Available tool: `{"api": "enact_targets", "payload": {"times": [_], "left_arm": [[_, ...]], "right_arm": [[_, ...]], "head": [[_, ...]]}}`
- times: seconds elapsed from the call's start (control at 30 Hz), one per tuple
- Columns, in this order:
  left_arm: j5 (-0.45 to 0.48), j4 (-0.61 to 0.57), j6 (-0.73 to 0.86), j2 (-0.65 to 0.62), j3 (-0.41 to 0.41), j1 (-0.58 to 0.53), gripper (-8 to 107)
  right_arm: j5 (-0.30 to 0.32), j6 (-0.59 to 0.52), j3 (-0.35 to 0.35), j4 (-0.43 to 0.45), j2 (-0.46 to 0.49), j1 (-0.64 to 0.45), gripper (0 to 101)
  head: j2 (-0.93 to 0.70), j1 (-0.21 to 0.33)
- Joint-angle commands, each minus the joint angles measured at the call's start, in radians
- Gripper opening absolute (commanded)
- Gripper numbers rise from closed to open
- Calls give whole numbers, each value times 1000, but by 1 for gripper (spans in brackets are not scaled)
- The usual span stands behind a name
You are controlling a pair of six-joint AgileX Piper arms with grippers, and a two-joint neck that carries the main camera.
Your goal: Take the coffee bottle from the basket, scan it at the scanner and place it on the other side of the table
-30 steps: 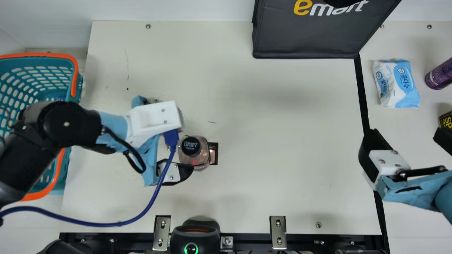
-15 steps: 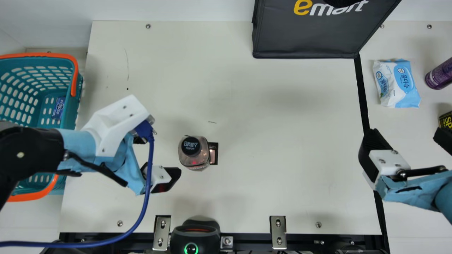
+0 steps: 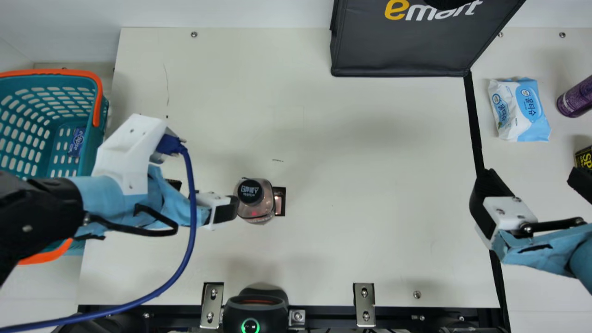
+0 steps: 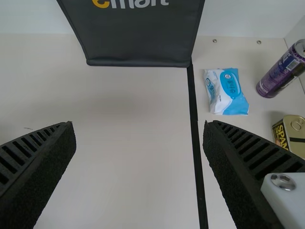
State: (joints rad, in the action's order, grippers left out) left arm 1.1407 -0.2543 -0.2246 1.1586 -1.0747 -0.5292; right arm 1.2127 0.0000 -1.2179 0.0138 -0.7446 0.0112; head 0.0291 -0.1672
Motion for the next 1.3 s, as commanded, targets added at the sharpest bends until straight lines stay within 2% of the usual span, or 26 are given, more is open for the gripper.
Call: {"api": "enact_targets", "payload": {"times": [0.0,0.33,0.6,0.93,1.27], "left_arm": [[-27,33,-161,5,-3,-51,90],[-138,222,-449,61,-15,-254,90],[-181,413,-651,134,-28,-373,90],[-154,674,-906,228,-23,-504,90],[-84,802,-1068,303,-25,-599,90]], "right_arm": [[0,0,0,0,0,0,95],[0,0,0,0,0,0,95],[0,0,0,0,0,0,95],[0,0,0,0,0,0,95],[0,0,0,0,0,0,95]], "head": [[-2,29],[-2,29],[-2,29],[-2,29],[-2,29]]}}
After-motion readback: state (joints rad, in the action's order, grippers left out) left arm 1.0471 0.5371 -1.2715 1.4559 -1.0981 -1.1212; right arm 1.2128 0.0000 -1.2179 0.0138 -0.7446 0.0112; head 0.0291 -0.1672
